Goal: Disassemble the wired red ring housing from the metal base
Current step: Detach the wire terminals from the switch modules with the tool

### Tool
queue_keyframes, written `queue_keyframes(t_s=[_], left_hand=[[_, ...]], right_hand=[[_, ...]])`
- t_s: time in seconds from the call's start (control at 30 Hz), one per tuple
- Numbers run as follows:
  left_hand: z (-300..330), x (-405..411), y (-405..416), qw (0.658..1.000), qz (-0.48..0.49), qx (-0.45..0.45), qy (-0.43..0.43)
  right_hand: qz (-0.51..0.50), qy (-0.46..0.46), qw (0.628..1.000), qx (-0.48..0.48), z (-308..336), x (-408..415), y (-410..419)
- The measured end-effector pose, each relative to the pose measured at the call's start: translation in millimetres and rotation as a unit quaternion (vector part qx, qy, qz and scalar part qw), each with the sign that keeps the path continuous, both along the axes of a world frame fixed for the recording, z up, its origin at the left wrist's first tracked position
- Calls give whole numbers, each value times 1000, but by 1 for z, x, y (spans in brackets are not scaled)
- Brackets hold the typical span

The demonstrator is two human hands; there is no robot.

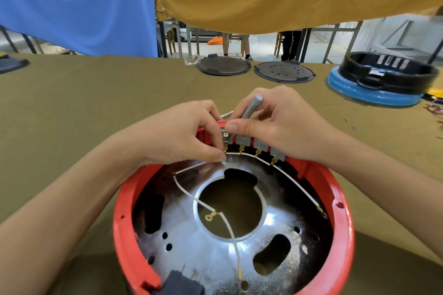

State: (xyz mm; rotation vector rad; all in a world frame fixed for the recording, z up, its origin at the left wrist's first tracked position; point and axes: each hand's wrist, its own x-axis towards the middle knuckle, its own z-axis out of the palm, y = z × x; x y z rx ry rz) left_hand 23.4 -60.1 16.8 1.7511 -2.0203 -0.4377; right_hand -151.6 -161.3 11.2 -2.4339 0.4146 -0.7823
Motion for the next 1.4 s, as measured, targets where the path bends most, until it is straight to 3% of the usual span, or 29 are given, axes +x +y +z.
queue_keyframes(t_s=[0.4, 1.1, 1.4], left_hand=[[0, 0, -2, 1000, -5, -8, -14], [0, -1, 0, 1000, -1, 8, 4], [1, 0, 0, 1000, 3, 6, 21]], right_hand=[[-1, 19, 996, 90, 4, 5, -2], [-4, 19, 997, 80, 3, 3, -1], [-21, 29, 992, 123, 7, 6, 1]])
